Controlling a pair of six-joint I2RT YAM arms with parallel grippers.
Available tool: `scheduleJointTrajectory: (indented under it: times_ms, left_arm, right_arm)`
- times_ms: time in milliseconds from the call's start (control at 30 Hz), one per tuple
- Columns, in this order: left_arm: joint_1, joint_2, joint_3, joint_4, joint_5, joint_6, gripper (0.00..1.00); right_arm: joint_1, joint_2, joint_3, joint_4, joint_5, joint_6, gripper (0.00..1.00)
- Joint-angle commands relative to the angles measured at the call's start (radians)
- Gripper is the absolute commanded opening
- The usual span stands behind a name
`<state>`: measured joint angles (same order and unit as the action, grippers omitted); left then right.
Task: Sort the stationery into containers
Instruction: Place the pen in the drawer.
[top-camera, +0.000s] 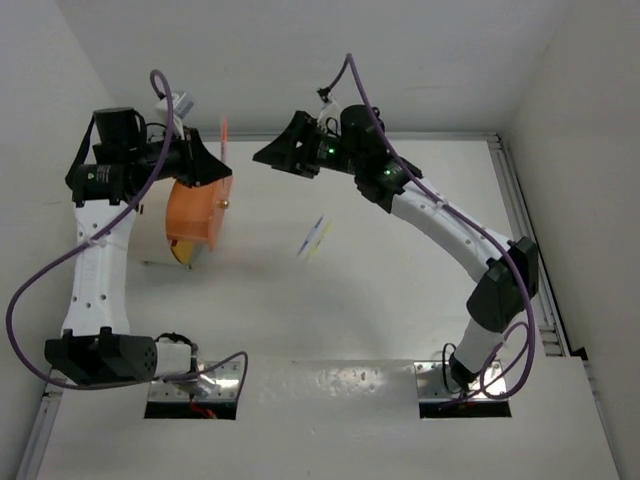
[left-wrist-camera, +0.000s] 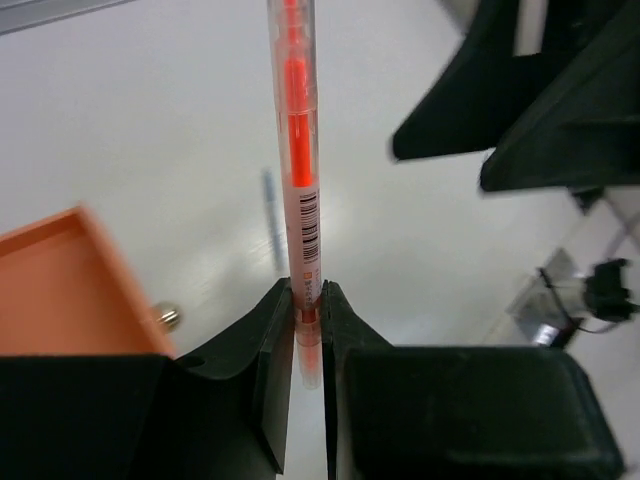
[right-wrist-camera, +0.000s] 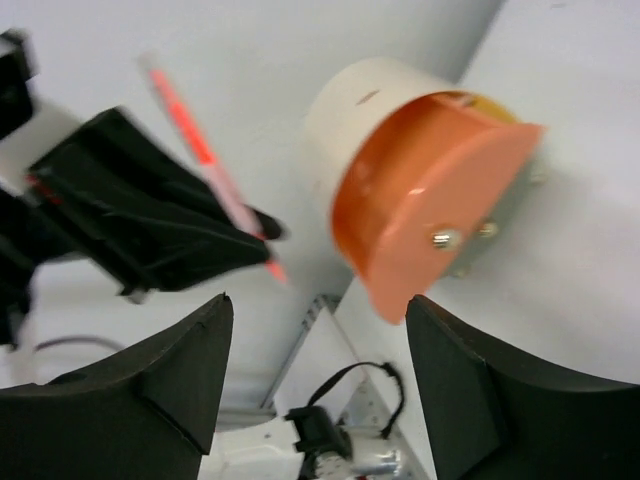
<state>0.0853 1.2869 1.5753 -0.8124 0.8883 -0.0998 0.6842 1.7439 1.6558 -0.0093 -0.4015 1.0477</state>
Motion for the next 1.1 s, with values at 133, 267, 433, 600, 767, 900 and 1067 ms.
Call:
scheduleJointTrajectory:
  times_ms: [133,267,433,600,767,900,1067]
  left_arm:
    - [0.053,0.1,0.155,-0.32,-0.524,0.23,0.12]
    - [0.062,0.143,0.158,-0.364,-0.635,0.236,0.18]
    - [0.042,0.169,0.121,-0.383,-0.722,0.235,0.19]
    - [0.036,0.181,0.098,-0.392,-0.733,0.239,0.23]
    - [0.031,0.19,0.097,-0.407,-0.715,0.255,0.46]
    - [0.031,0.196,0.126,-0.419,-0.678,0.265,0.62]
    - [0.082,0.184,0.256,-0.403,-0.572,0.272,0.61]
  right_arm:
    - [-0.117,-0.026,-0.063,-0.177,0.044,-0.123,0.66]
    - [-0.129,-0.017,-0.103,-0.189,0.036,-0.144,0.65]
    - [-0.129,0.0,-0.093,-0.195,0.039,-0.16,0.63]
    - [-0.127,0.019,-0.087,-0.216,0.049,-0.161,0.63]
    - [-0.132,0.028,-0.085,-0.247,0.075,-0.169,0.63]
    - [-0.132,0.043,-0.08,-0.273,0.096,-0.169,0.63]
    - [-0.133,0.066,-0.09,-0.296,0.157,-0.193,0.53]
